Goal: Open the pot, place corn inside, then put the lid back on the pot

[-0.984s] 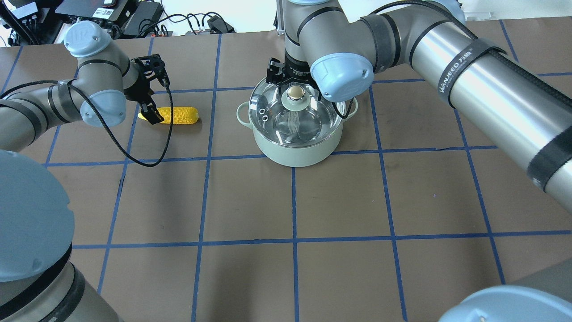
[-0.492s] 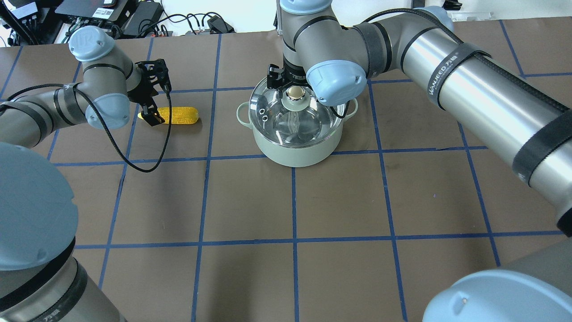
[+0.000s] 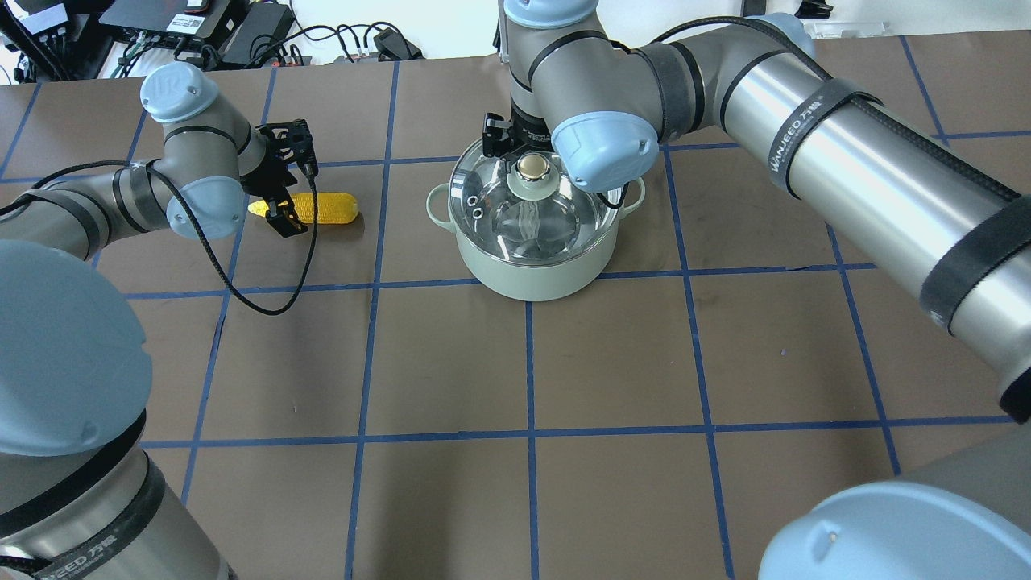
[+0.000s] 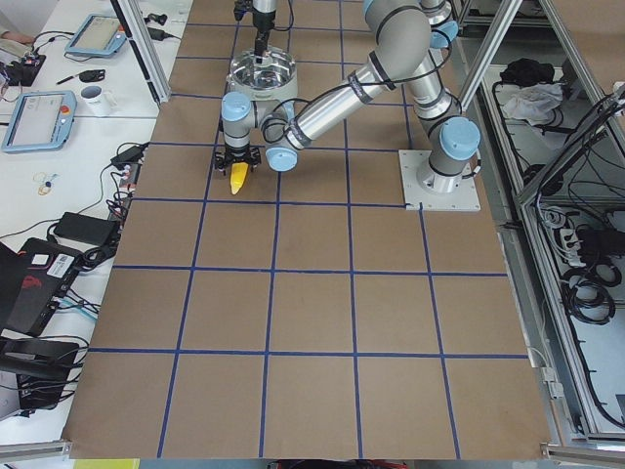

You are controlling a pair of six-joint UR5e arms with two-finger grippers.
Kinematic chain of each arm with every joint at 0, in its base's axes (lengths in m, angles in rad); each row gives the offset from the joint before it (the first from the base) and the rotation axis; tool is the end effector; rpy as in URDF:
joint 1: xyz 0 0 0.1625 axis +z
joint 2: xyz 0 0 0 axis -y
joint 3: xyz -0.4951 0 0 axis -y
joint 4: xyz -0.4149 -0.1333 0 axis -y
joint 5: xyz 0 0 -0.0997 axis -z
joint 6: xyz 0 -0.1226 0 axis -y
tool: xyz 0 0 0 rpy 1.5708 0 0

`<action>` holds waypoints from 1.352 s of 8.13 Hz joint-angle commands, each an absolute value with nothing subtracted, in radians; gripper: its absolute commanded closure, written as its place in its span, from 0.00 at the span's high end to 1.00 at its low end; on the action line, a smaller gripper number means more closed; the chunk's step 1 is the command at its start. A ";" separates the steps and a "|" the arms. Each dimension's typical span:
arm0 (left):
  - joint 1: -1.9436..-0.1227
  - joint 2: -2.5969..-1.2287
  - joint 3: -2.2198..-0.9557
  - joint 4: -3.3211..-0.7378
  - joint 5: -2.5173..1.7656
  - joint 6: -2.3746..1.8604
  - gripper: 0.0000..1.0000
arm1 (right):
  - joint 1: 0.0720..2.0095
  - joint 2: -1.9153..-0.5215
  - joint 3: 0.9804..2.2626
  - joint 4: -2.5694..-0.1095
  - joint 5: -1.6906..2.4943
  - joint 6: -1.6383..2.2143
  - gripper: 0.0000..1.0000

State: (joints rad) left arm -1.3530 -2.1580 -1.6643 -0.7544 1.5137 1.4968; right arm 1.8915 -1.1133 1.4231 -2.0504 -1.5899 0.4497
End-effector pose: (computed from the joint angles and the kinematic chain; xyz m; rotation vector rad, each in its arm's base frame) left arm 0.0169 -0.7256 0.2058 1.8368 2.4595 -0.2028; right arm 0.3553 -0.6542 0.3762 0.2013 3.0785 -0.2544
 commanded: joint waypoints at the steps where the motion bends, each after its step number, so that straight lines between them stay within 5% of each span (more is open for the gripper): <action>1: -1.353 -2.166 -1.664 -0.755 1.509 1.503 0.49 | 1.897 -1.109 1.424 -2.069 -1.585 0.440 0.90; 2: -1.353 -2.163 -1.664 -0.753 1.516 1.512 0.00 | 1.908 -1.109 1.425 -2.069 -1.585 0.451 0.90; 4: -1.353 -2.149 -1.664 -0.758 1.520 1.514 0.00 | 1.911 -1.108 1.427 -2.069 -1.583 0.446 0.88; 8: -1.368 -2.010 -1.664 -0.791 1.522 1.506 0.00 | 1.911 -1.112 1.424 -2.065 -1.586 0.448 0.38; 11: -1.379 -1.950 -1.666 -0.824 1.514 1.508 0.00 | 1.910 -1.115 1.417 -2.065 -1.595 0.448 0.32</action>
State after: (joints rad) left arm -1.3725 -1.9856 -1.6654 -0.8040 1.5206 1.5058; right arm 1.9104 -1.1128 1.4196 -2.0649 -1.5901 0.4482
